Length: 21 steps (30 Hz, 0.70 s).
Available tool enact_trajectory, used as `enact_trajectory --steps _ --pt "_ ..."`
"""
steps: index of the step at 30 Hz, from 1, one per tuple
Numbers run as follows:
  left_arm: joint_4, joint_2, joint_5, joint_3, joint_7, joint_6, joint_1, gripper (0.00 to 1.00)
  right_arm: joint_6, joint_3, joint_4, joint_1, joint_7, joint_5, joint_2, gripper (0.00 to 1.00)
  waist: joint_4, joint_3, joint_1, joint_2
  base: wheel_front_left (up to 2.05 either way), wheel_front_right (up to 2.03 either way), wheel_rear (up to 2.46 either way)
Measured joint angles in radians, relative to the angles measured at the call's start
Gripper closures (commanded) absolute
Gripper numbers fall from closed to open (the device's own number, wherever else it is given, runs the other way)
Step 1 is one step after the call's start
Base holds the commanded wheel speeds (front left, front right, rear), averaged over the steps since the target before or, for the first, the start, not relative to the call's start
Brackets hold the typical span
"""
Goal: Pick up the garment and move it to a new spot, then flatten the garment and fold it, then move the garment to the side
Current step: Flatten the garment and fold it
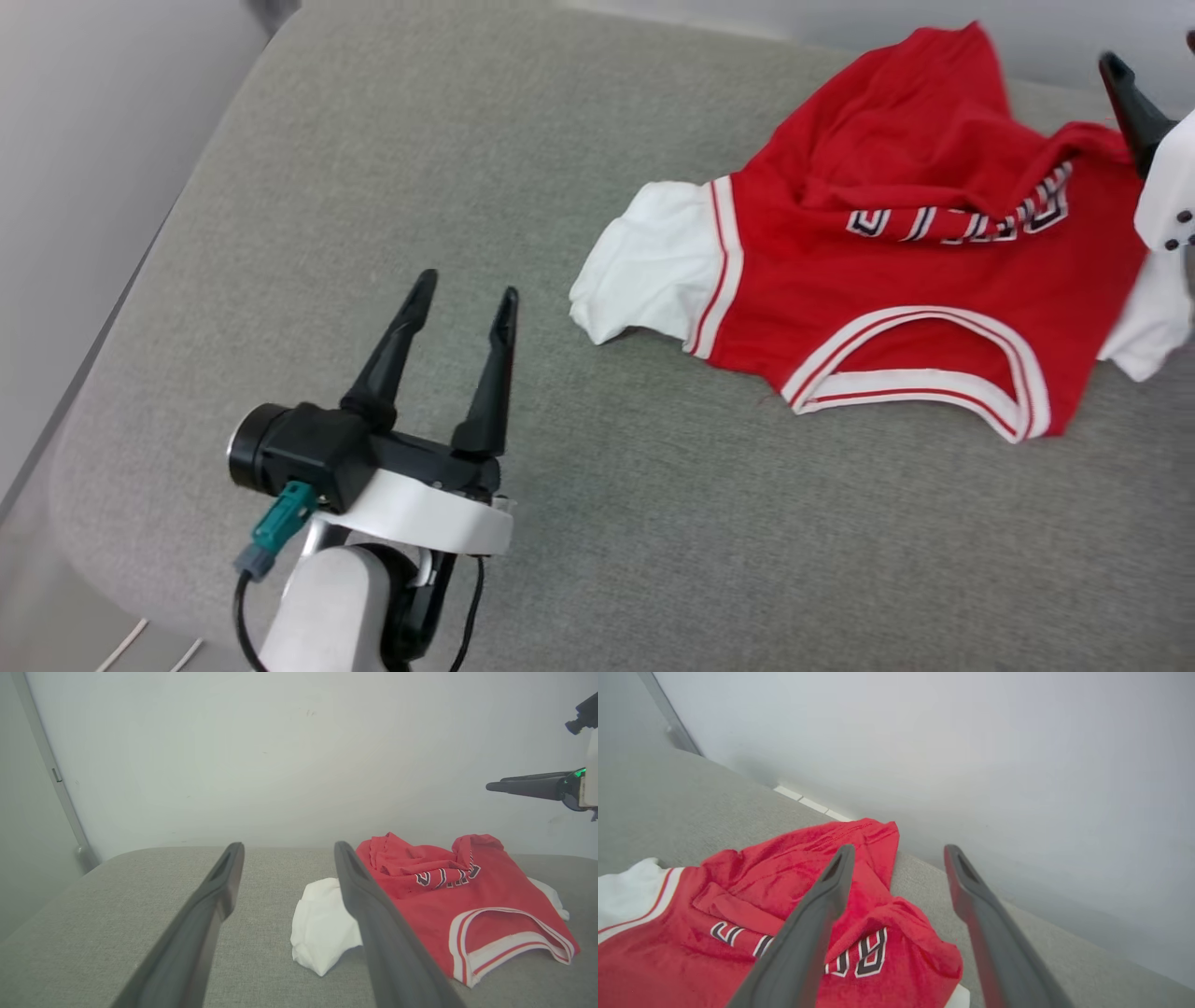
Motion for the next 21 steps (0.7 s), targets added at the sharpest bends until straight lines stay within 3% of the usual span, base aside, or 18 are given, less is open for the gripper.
enact_trajectory --steps 5,11,21 --pt "0.01 0.006 -0.015 0.039 0.0 0.0 0.009 0.0 0.0 -0.045 -0.109 0.09 -0.139 0.08 0.014 0.0 -0.055 -0.043 0.0 0.0 0.0 0.0 0.0" --pt "0.031 0.011 -0.038 0.081 0.0 0.0 0.027 0.0 0.0 -0.15 -0.253 0.273 -0.264 0.1 0.065 0.0 -0.122 -0.094 0.0 0.0 0.0 0.0 0.0" --pt "0.064 0.021 -0.056 0.105 0.0 0.0 0.056 0.0 0.0 -0.344 -0.509 0.619 -0.309 0.018 0.223 0.0 -0.212 -0.154 -0.0001 0.0 0.0 0.0 0.0"
